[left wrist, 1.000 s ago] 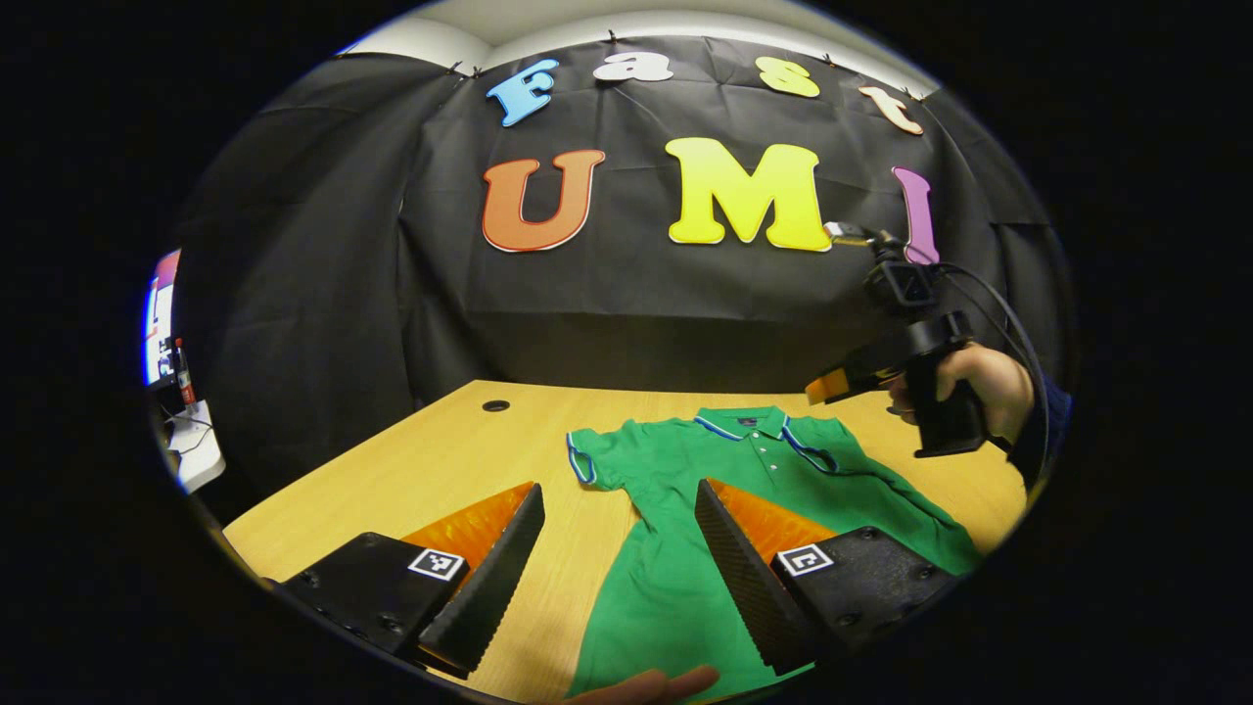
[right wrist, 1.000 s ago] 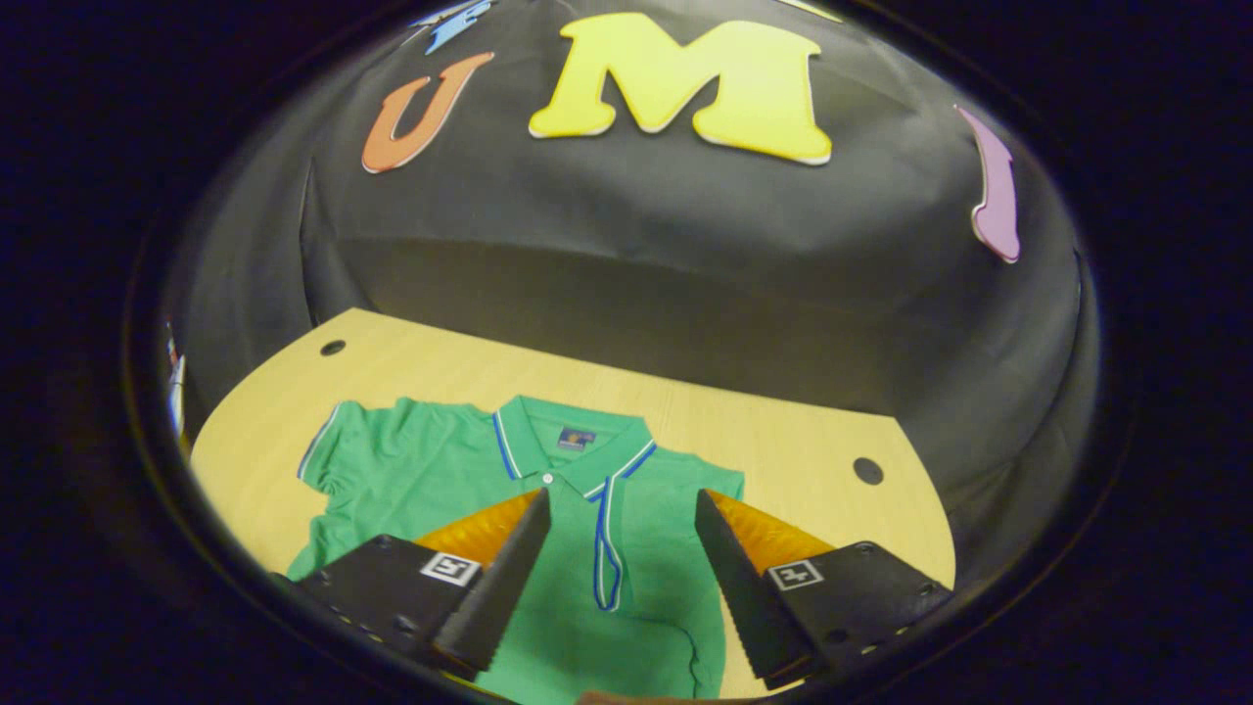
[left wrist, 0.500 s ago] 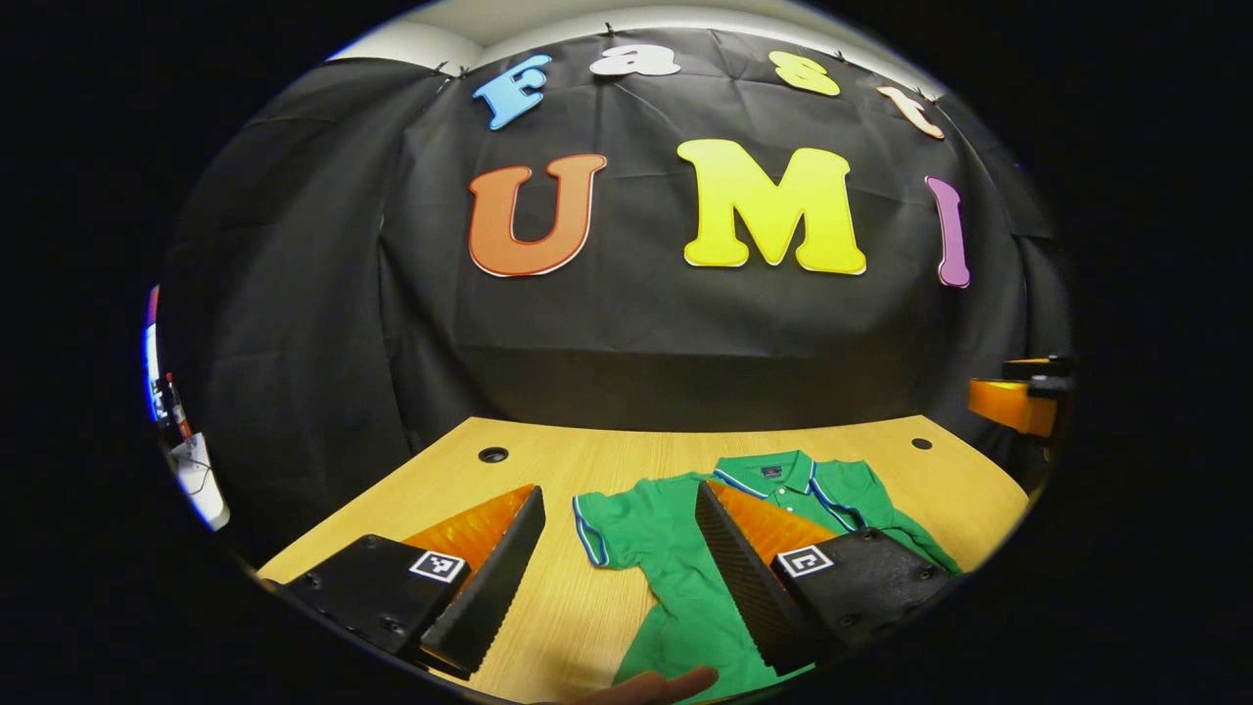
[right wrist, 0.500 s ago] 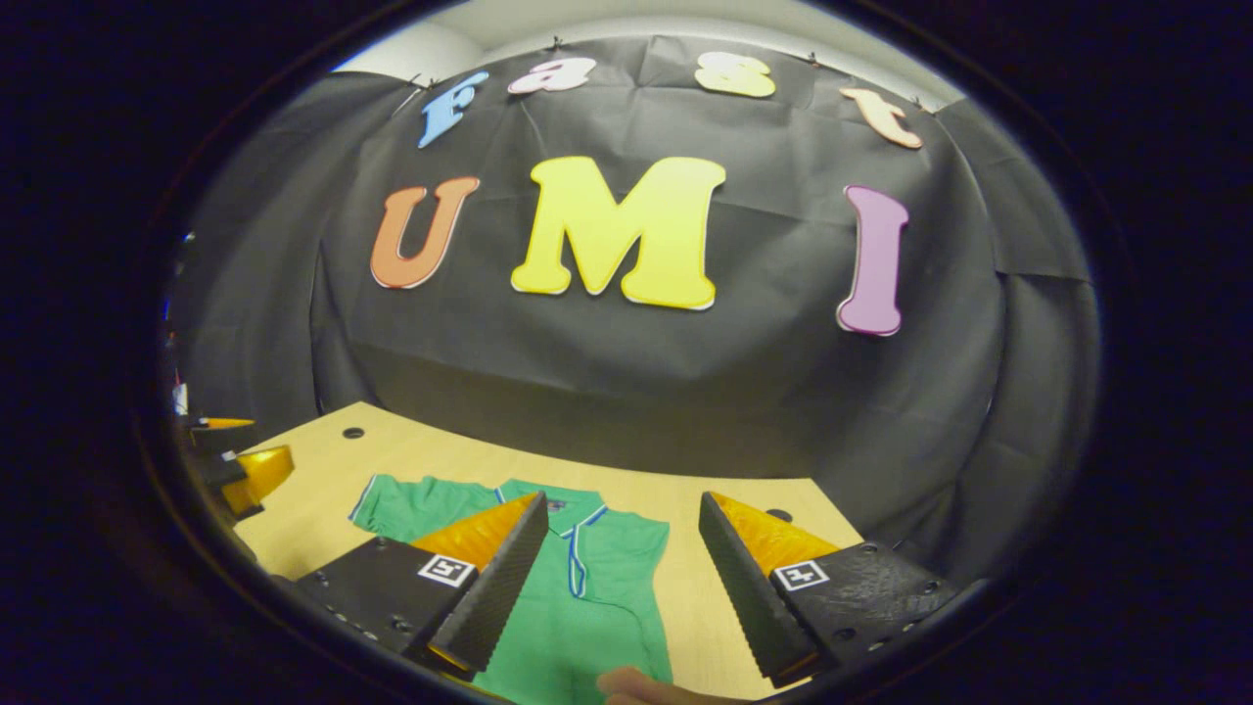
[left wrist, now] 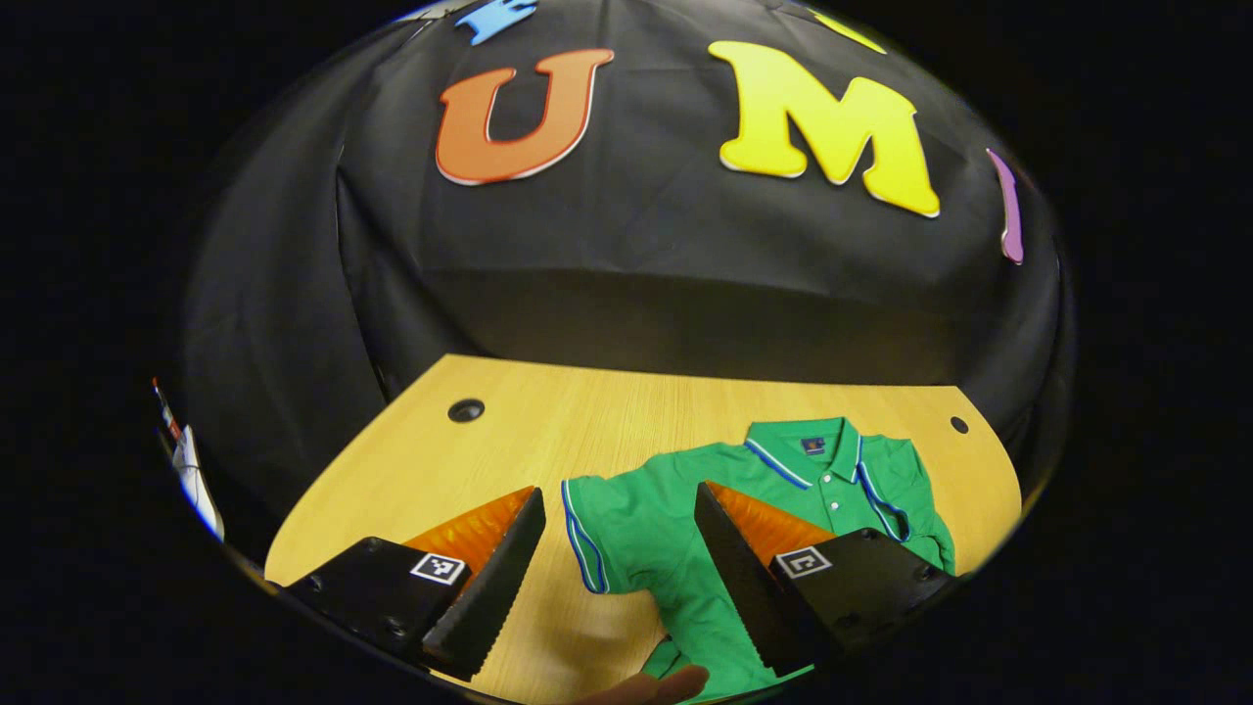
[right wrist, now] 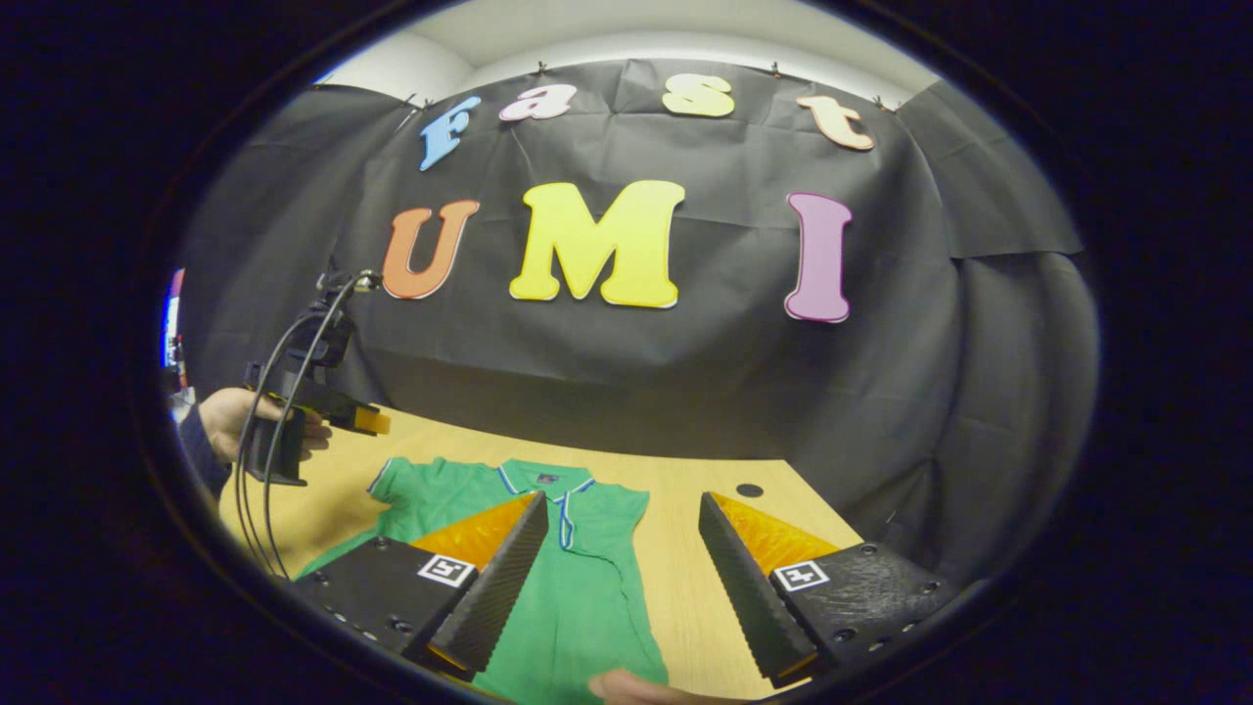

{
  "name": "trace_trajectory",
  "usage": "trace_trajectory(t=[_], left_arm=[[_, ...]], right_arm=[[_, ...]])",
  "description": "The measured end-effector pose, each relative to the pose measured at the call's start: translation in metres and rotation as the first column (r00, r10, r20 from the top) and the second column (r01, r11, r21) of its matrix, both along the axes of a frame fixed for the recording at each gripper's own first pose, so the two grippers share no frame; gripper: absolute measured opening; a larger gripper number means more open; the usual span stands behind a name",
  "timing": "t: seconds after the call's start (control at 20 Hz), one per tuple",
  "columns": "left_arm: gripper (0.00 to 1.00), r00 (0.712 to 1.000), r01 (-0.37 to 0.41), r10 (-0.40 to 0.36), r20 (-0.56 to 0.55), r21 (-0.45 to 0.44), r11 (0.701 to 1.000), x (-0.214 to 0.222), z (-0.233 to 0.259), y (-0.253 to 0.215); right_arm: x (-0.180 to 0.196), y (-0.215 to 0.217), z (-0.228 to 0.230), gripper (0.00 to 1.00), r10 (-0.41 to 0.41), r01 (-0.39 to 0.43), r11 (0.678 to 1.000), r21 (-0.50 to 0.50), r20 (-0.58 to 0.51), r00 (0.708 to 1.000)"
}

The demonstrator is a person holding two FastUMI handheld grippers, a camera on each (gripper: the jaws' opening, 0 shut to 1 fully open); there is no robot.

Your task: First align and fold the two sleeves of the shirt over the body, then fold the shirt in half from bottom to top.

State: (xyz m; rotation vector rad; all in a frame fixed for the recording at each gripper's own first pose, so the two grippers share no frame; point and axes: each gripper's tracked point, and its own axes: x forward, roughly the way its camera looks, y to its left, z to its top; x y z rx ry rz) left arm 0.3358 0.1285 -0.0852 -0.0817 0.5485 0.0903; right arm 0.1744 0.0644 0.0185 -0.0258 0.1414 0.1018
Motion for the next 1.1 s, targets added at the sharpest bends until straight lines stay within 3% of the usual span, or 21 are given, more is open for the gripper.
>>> trace_trajectory(t=[0.15, 0.25, 0.4, 0.45, 0.55, 0.65, 0.8, 0.85, 1.1], left_arm=[[0.99, 0.989, -0.044, 0.035, -0.14, -0.061, 0.997, 0.004, -0.049, 0.011], [0.81, 0.979, -0.04, 0.012, -0.201, -0.134, 0.99, 0.004, -0.072, 0.002], [0.75, 0.972, -0.022, -0.008, -0.233, -0.127, 0.992, 0.007, -0.087, 0.006], [0.67, 0.971, -0.013, -0.018, -0.239, -0.128, 0.992, 0.01, -0.091, 0.004], [0.61, 0.967, 0.009, -0.047, -0.25, -0.154, 0.988, 0.013, -0.099, -0.004], [0.29, 0.964, -0.009, -0.024, -0.266, -0.12, 0.993, 0.014, -0.107, 0.005], [0.1, 0.965, -0.009, -0.019, -0.262, -0.104, 0.995, 0.016, -0.104, 0.006], [0.06, 0.966, -0.003, -0.023, -0.259, -0.1, 0.995, 0.016, -0.101, 0.003], [0.05, 0.98, 0.046, -0.051, -0.192, -0.032, 0.998, 0.021, -0.06, -0.017]], right_arm=[[-0.007, -0.017, -0.008, 0.95, -0.014, 0.014, 1.0, 0.015, -0.012, 1.0], [-0.006, -0.023, -0.012, 0.95, -0.017, 0.018, 0.999, 0.033, -0.017, 1.0], [-0.008, -0.026, -0.024, 0.95, -0.017, 0.018, 0.999, 0.051, -0.022, 1.0], [-0.007, -0.026, -0.028, 0.95, -0.016, 0.018, 0.999, 0.051, -0.028, 0.999], [-0.007, -0.027, -0.035, 0.95, -0.011, 0.013, 0.999, 0.05, -0.04, 0.999], [-0.007, -0.032, -0.041, 0.95, -0.018, 0.021, 0.998, 0.053, -0.055, 0.998], [-0.006, -0.042, -0.045, 0.95, -0.031, 0.035, 0.997, 0.065, -0.067, 0.997], [-0.007, -0.045, -0.047, 0.95, -0.035, 0.039, 0.997, 0.069, -0.069, 0.997], [-0.006, -0.06, -0.055, 0.95, -0.053, 0.06, 0.995, 0.085, -0.081, 0.995]])
